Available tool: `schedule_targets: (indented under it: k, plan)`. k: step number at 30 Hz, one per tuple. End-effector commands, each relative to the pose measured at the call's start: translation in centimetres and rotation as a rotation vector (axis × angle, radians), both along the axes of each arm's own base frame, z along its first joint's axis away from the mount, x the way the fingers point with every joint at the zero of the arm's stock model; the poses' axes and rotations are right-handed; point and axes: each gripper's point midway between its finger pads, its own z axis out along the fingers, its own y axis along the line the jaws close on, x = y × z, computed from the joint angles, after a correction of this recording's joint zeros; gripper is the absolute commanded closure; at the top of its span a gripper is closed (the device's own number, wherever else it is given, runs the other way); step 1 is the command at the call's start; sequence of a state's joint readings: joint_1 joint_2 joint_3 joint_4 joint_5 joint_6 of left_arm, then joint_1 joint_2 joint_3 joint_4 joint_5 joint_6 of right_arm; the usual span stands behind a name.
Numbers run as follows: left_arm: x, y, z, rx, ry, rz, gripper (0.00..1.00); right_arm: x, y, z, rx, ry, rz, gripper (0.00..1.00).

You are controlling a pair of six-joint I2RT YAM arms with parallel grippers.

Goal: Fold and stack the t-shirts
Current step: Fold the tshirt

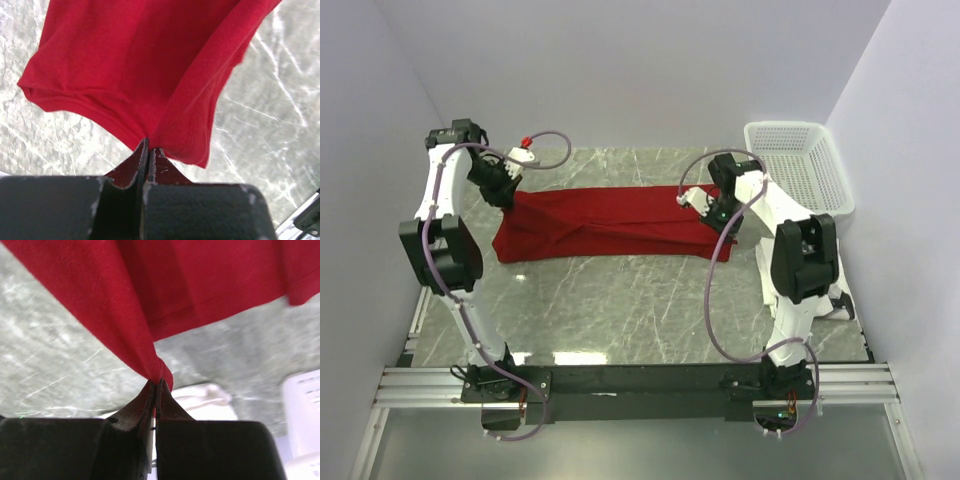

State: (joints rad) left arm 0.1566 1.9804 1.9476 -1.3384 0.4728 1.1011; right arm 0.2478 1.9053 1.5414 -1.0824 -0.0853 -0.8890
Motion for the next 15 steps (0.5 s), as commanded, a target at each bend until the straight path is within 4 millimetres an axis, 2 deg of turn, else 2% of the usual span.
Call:
schedule_targets:
  k: [1, 4, 5, 9, 15]
  plan:
    - [1.1, -0.3, 0.4, -0.002, 0.001, 0.009, 1.00, 1.3, -0.7, 1.3, -0.022, 0.017, 0.034, 1.00]
    - [1.9, 0.0, -0.9, 0.010, 0.014, 0.015, 1.00, 3.6, -0.7, 1.9, -0.038, -0.004, 0.044, 1.00]
    - [2.3, 0.2, -1.2, 0.015, 0.009, 0.017, 1.00, 4.1, -0.7, 1.3, -0.046, 0.011, 0.047, 1.00]
    - [2.8, 0.4, -2.6, 0.023, 0.028, 0.026, 1.00, 5.7, -1.0, 1.0, -0.080, 0.005, 0.062, 1.00]
    - [3.7, 0.6, -3.0, 0.025, 0.013, 0.034, 1.00, 7.8, -1.5, 1.1, -0.125, -0.030, 0.101, 1.00]
